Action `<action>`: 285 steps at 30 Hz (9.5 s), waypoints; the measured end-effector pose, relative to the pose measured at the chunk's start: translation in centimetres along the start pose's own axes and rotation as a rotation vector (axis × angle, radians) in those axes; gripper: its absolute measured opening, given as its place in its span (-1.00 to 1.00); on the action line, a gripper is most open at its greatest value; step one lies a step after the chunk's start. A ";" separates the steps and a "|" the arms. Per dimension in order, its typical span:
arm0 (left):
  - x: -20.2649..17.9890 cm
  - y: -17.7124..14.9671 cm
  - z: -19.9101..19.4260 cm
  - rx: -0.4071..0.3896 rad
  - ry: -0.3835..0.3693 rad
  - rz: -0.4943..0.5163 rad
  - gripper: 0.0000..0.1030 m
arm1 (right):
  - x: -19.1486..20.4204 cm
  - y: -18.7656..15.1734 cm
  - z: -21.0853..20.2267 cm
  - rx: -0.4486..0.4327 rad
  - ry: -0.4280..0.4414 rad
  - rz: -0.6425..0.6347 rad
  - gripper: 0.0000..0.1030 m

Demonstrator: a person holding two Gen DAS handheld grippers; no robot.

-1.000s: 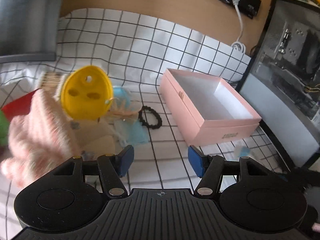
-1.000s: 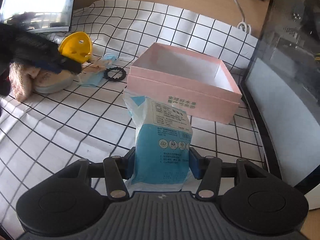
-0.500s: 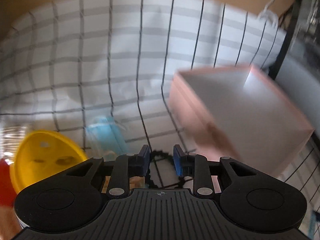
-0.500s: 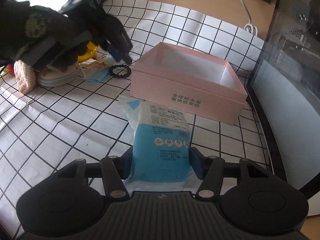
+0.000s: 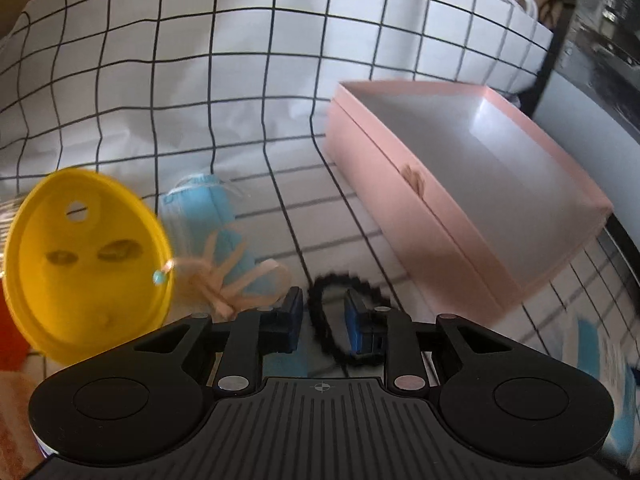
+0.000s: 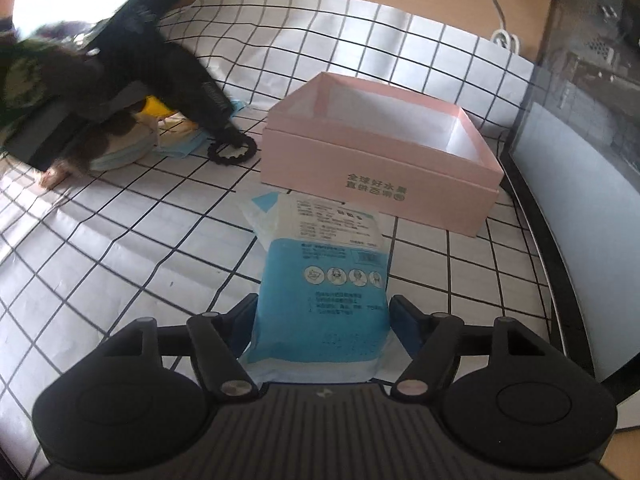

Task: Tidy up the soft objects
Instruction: 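Grasp the black hair tie with the left tool while the right tool lifts the wipes, then carry both held items over the pink box and open both tools, then move the left tool to the blue face mask while the right tool reaches the beige hair ties, then grasp the blue face mask with the left tool while the right tool grasps the beige hair ties, then carry the mask and hair ties into the pink box and release both, then grasp the yellow rabbit toy with the right tool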

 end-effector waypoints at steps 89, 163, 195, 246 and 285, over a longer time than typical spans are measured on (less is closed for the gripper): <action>0.5 -13.4 -14.6 -0.172 -0.037 -0.440 -0.60 | 6.0 4.6 1.2 0.067 0.251 -0.077 -0.50; -6.8 -10.4 -8.9 -0.055 0.168 -0.090 -0.10 | -3.1 -2.3 0.4 0.022 0.050 0.134 1.00; -6.9 -10.5 -8.3 -0.040 0.157 -0.067 -0.05 | -0.8 1.9 1.8 -0.064 0.103 0.064 0.77; -13.4 9.1 2.8 -0.084 -0.169 -0.283 -0.58 | -4.8 -0.9 -3.1 -0.079 -0.021 0.231 -0.77; 10.5 -12.3 -16.1 -0.280 0.209 -0.705 -0.59 | 10.9 18.9 9.1 -0.196 0.337 -0.054 0.97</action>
Point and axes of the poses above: each gripper's, at about its wrist camera, not at the fingertips, and z roughly the way its jaws point, x to its left, y to its top, the point moved 4 cm from there along z, roughly the way its jaws point, and after that the axes turned 4 degrees about y, right-handed, at the moved point
